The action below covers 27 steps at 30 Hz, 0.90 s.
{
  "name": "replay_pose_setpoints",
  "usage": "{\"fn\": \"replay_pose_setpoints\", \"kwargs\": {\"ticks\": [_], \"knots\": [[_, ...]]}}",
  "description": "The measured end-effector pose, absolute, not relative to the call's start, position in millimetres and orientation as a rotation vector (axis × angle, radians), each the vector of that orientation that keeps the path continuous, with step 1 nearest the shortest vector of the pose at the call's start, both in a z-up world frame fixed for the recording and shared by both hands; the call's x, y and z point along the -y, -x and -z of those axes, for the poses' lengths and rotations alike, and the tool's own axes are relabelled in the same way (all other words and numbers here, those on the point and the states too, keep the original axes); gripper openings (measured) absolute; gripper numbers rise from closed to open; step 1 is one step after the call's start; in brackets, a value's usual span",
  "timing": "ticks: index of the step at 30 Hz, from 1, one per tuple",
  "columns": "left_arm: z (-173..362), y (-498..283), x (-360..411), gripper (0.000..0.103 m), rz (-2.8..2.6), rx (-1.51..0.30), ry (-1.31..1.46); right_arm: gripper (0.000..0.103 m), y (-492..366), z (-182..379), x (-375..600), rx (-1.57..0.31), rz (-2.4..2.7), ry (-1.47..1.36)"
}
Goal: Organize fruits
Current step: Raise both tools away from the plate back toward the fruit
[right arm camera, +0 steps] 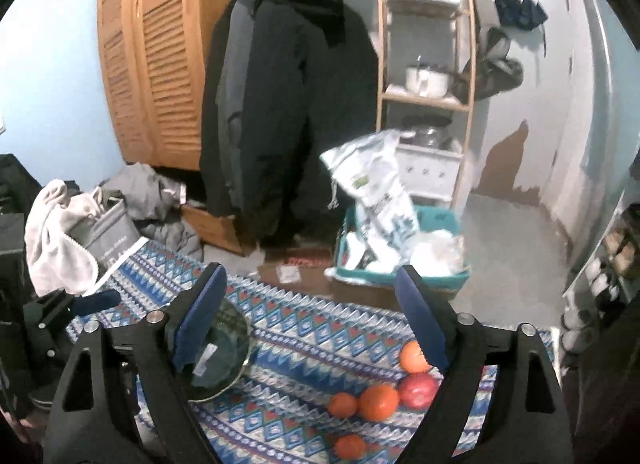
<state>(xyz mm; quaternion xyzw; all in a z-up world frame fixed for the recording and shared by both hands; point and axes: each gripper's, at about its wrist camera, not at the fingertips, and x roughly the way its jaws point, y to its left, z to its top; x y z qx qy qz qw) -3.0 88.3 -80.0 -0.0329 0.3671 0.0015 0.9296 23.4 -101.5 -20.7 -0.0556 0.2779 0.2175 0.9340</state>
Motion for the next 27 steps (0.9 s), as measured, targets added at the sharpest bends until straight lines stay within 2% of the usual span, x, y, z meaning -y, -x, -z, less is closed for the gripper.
{"fn": "replay_pose_setpoints", "kwargs": {"ticks": [4,27], "knots": [[75.9,2.5,-75.5,0.09,0.041,-0.741,0.047,0.088,-12.3,13.6,116.6,-0.514,-0.435,0.128],[59.5,-2.4,-4.7,0.09,0.199,-0.743,-0.02,0.088,1.5,2.8,219.2,-0.525,-0.325,-0.007]]}}
